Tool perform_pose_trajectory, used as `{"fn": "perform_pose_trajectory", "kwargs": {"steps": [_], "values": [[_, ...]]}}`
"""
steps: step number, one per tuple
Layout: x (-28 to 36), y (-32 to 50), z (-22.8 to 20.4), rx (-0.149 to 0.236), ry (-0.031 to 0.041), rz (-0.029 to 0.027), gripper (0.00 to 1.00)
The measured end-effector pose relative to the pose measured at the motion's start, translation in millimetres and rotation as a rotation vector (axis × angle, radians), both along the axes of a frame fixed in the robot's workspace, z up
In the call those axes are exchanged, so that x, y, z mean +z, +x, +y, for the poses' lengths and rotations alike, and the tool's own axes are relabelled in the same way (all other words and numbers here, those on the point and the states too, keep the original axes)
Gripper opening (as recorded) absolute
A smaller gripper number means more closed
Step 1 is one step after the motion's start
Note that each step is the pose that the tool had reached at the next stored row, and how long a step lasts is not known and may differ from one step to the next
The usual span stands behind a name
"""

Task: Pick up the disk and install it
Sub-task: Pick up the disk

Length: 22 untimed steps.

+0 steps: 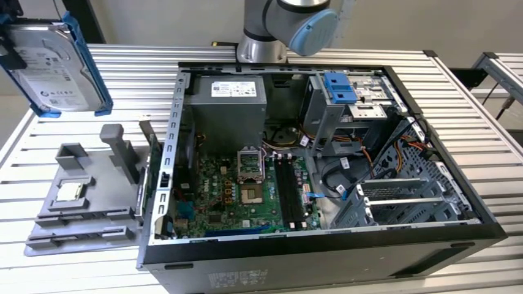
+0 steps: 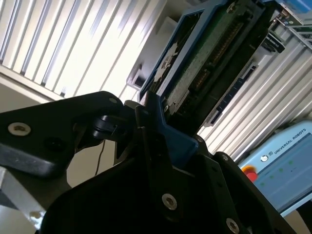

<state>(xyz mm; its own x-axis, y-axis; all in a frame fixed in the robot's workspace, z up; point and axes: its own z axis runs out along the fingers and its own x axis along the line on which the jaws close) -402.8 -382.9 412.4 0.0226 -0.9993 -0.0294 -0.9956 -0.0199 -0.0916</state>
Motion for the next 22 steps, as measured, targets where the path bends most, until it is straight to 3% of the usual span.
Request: {"fn": "perform_pose_trajectory", "kwargs": {"steps": [10,22], "values": [[20.3,0.0,0.0,0.0,0.0001,-0.0027,0.0],[38.8,0.0,0.0,0.0,0.0,-0.0031,0.0]]}}
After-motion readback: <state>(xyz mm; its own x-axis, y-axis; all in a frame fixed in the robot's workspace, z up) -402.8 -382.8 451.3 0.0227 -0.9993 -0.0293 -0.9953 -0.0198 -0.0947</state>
